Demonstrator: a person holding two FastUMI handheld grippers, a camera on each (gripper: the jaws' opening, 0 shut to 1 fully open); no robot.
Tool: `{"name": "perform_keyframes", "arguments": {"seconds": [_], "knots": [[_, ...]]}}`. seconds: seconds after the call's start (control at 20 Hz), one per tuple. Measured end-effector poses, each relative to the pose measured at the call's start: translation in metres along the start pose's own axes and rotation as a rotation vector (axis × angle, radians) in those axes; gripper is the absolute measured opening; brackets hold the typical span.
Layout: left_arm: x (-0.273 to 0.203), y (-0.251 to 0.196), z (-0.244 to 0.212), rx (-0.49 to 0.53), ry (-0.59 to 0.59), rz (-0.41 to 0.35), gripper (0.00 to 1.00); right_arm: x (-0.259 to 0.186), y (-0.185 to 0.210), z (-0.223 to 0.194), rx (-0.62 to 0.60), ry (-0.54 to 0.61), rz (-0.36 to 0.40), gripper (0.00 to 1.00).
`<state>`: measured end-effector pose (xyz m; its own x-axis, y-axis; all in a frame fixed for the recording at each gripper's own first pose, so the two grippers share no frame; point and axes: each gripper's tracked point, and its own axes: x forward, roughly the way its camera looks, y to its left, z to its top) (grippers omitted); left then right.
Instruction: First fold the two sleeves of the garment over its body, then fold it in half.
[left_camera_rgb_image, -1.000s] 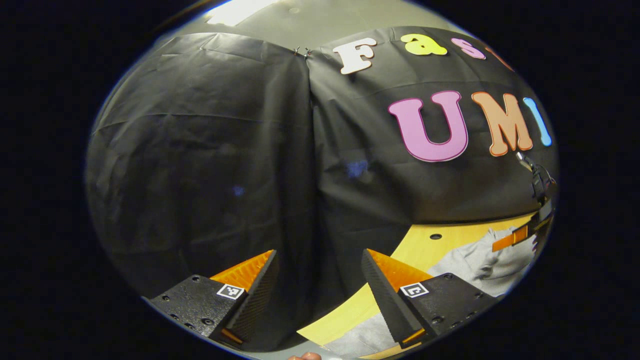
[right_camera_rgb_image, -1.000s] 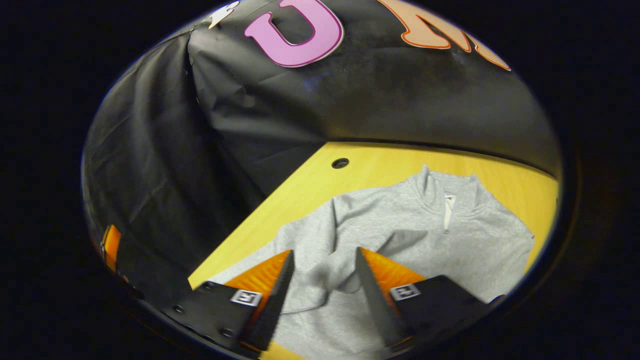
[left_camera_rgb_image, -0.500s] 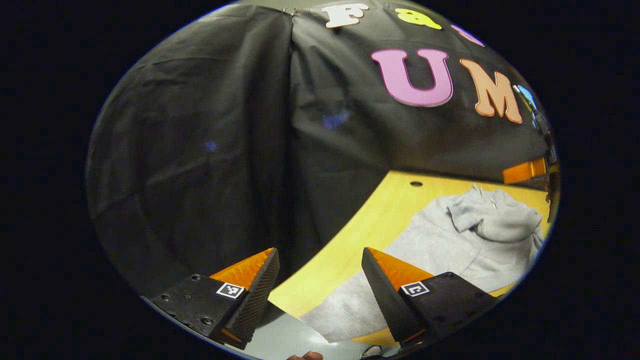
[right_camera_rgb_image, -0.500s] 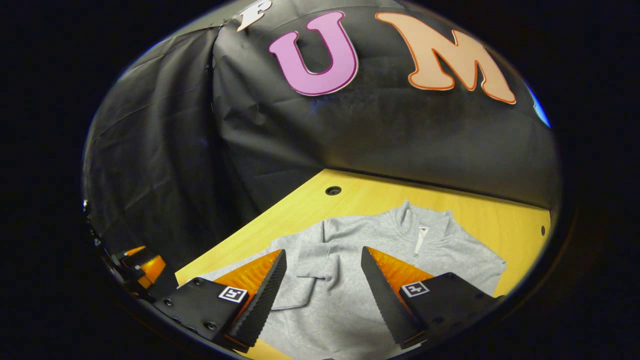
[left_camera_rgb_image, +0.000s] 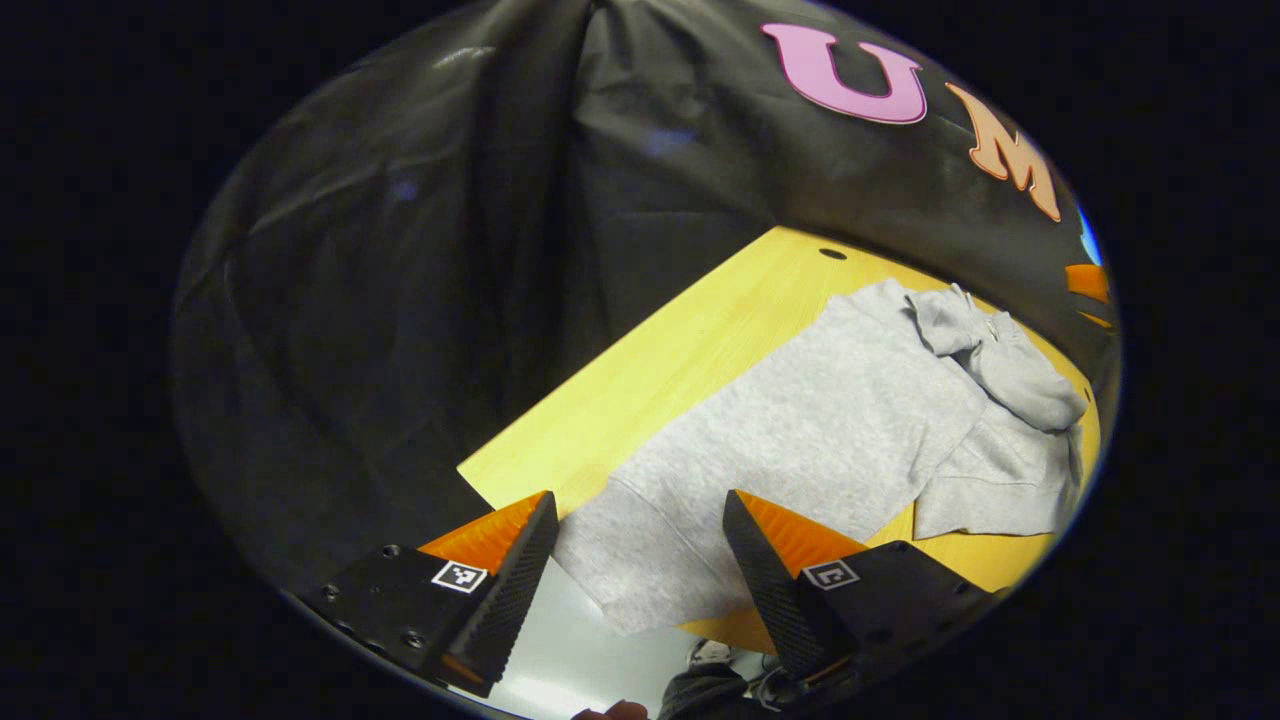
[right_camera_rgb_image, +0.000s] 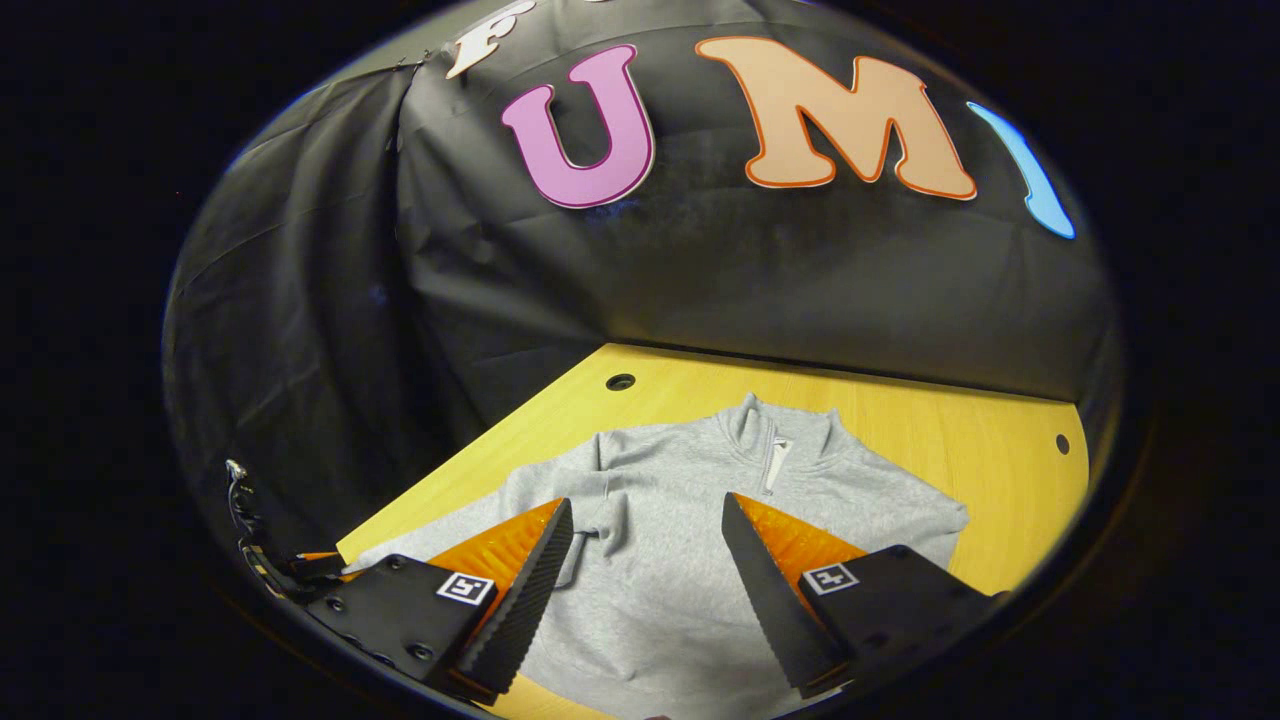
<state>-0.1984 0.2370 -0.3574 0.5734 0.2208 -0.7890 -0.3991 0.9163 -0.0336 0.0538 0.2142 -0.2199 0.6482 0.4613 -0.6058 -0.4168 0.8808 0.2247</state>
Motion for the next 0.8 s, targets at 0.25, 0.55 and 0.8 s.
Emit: {"name": "perform_keyframes", "arguments": {"seconds": [0.25, 0.55, 0.8], "knots": [[0.006, -0.005, 0.001, 0.038, 0.028, -0.015, 0.98, -0.016, -0.015, 0.000, 0.002, -0.011, -0.023, 0.96], [0.014, -0.008, 0.011, -0.004, 0.092, 0.012, 0.07, -0.038, -0.041, 0.001, -0.015, -0.046, -0.065, 0.96], [0.009, -0.013, 0.063, -0.041, 0.012, -0.004, 0.00, -0.064, -0.073, -0.003, 0.002, -0.067, -0.109, 0.96]]}}
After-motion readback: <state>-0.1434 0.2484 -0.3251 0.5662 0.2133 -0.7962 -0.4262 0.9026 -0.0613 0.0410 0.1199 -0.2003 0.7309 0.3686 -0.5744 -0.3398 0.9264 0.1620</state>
